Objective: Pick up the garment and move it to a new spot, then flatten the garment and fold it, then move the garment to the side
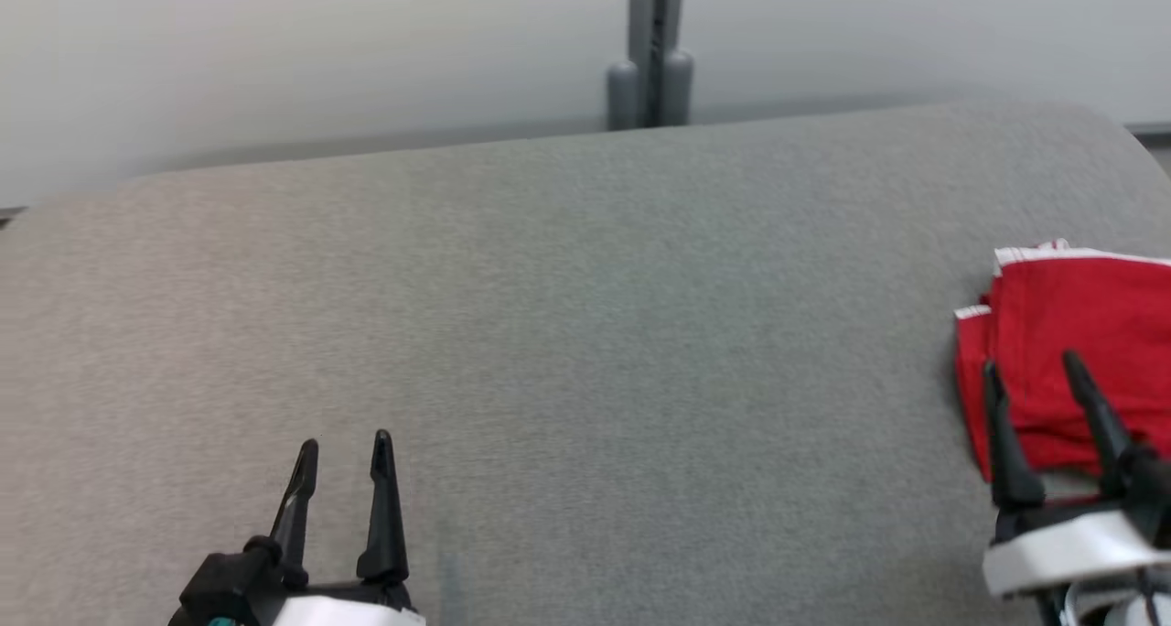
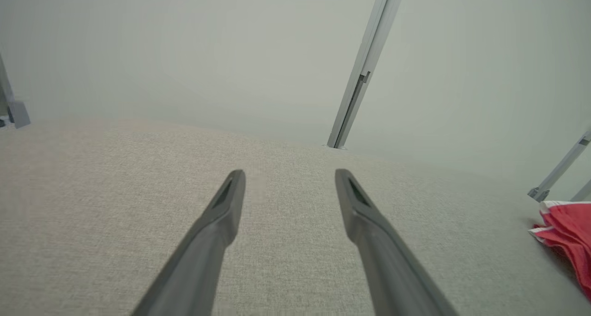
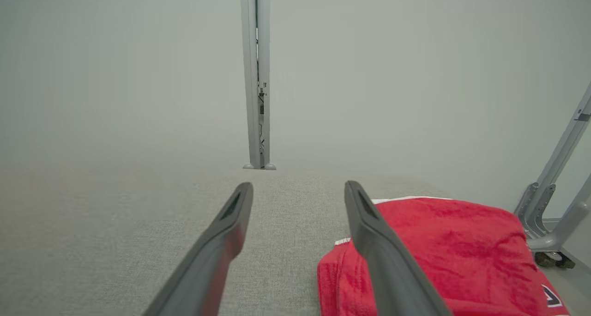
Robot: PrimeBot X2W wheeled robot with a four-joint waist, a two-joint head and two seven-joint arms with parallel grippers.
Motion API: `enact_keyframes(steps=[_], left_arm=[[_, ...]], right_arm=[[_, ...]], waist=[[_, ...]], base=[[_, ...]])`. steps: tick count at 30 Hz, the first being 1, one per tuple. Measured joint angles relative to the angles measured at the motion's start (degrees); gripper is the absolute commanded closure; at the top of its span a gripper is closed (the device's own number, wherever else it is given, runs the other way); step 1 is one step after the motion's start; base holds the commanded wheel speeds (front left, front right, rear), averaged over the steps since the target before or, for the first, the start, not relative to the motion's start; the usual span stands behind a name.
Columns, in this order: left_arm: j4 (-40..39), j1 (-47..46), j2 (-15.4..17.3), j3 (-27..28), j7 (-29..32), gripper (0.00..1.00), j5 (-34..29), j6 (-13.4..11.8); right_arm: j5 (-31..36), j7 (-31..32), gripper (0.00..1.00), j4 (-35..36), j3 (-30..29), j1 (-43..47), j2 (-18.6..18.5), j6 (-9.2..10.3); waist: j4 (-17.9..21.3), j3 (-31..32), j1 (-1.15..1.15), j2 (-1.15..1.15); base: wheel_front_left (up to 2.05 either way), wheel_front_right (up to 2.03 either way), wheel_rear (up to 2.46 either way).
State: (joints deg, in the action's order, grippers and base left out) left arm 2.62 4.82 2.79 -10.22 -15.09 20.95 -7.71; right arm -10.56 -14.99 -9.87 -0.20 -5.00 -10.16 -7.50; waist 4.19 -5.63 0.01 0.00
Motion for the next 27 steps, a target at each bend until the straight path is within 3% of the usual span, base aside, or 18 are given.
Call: enact_keyframes(steps=[7,16,17,23,27], left_arm=[[1.19,2.52,0.00,1.51,0.00,0.00,-1.86,1.70],[1.26,3.06,0.01,2.70,0.00,0.00,-2.56,1.82],[1.27,3.13,0.01,2.57,0.00,1.00,-2.25,1.88],[4.24,4.33,-0.34,2.11,0.03,1.00,-2.21,1.94],[4.82,4.47,-0.30,2.25,0.86,1.00,1.16,2.19]], right_arm=[[10.71,0.00,0.00,4.65,-2.13,8.01,4.71,0.01],[14.13,0.00,0.00,4.94,-1.85,10.05,6.92,0.01],[14.17,-0.01,1.00,4.94,-1.70,10.03,6.98,0.00],[14.17,0.34,1.00,1.94,-1.18,11.22,7.92,0.00],[10.10,1.20,1.00,1.31,-1.26,11.41,8.11,0.00]], waist=[[-4.42,4.20,0.00,0.00],[-6.42,6.28,0.00,0.00],[-6.48,6.26,0.00,0.00],[-6.51,6.26,0.00,0.00],[-6.44,6.23,0.00,0.00]], base=[[0.00,0.00,0.00],[0.00,0.00,0.00],[0.00,0.00,0.00],[0.00,0.00,0.00],[0.00,0.00,0.00]])
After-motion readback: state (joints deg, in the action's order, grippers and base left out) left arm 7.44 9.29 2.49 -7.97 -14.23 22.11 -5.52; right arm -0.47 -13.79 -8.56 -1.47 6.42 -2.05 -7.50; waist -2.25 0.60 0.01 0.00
